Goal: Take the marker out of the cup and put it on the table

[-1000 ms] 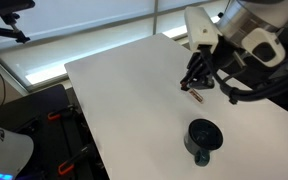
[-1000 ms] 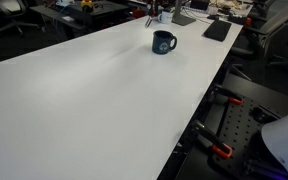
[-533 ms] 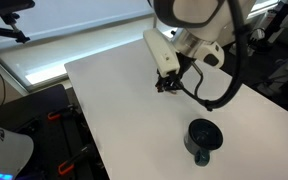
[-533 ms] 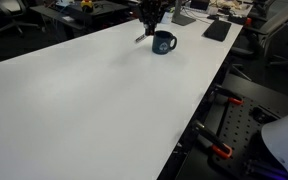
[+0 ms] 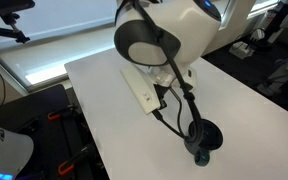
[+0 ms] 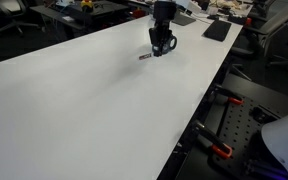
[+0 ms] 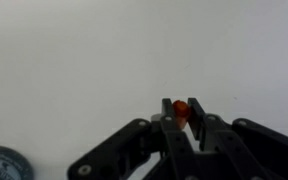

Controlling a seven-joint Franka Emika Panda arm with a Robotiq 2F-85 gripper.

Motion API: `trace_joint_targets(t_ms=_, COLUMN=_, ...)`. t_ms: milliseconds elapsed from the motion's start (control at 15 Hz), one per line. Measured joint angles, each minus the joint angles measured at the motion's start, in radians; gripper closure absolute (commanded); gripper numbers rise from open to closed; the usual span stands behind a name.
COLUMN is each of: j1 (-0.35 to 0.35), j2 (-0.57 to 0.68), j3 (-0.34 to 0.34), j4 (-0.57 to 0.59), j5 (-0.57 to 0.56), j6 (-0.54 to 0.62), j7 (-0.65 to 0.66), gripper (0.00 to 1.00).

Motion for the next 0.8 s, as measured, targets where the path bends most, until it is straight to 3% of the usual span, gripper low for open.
trace_joint_targets(t_ms=200, j1=-0.021, j2=0.01, j3=0.0, j4=-0.036, j5=0.0, j6=0.022, j7=-0.058, gripper=0.95)
trace_joint_targets(t_ms=267, j1=-0.026, j2=0.015, j3=0.0, j4=-0.041, j5=-0.001, j6=0.023, j7=-0.064, gripper=0.66)
trace_joint_targets(t_ms=333, j1=-0.029, j2=0.02, j3=0.0, j4=-0.045, j5=-0.001, j6=0.026, j7=-0.073, gripper=0.54)
trace_joint_targets(t_ms=800, j1=-0.035, j2=0.043, j3=-0.002, j4=-0.049, j5=-0.042, j6=0.027, j7=-0.062, gripper=0.04)
